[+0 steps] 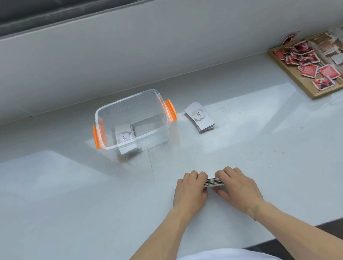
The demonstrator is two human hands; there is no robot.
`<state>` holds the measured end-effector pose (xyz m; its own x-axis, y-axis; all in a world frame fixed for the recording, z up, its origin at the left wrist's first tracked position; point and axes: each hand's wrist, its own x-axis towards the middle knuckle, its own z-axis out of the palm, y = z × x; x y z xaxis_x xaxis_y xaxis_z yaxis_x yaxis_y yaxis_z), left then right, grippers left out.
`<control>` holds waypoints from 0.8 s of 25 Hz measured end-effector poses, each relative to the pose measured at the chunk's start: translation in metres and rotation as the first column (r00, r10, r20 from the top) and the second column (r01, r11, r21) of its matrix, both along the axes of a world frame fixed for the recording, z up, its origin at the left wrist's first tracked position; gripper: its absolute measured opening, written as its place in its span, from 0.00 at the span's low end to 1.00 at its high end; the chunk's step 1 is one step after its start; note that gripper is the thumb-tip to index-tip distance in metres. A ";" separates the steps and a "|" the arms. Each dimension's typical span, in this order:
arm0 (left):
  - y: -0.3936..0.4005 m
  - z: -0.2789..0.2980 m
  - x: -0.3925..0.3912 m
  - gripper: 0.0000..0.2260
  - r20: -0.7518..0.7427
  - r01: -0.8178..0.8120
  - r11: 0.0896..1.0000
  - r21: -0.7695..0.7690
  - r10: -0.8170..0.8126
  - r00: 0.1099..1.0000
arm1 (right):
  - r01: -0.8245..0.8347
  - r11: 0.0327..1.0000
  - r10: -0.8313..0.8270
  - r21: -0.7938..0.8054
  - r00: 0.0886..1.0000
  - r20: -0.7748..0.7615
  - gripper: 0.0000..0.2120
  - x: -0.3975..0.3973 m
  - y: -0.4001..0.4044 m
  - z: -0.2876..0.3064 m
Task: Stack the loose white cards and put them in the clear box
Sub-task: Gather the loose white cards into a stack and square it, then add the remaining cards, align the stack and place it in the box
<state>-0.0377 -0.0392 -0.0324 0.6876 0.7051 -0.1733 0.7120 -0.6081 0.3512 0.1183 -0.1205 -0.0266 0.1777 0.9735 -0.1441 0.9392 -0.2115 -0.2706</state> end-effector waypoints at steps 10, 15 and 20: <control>0.010 0.001 0.000 0.09 -0.010 0.059 0.998 -0.025 -0.059 0.998 | -0.101 0.995 0.101 0.019 0.995 0.016 0.14 0.001 0.007 0.024; 0.020 0.008 0.007 0.09 -0.098 0.051 0.994 -0.092 -0.060 0.993 | -0.237 0.965 0.236 -0.113 0.971 -0.025 0.12 0.013 0.023 0.030; 0.042 0.015 0.030 0.12 -0.049 -0.272 0.874 -0.402 0.276 0.960 | -0.242 0.948 0.211 -0.206 0.964 -0.162 0.09 0.039 0.055 0.039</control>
<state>-0.0078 0.0032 -0.0173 0.4804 0.7368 -0.4757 0.8247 -0.1950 0.5309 0.1578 -0.0654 0.0128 -0.0804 0.9260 -0.3688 0.9267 -0.0669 -0.3699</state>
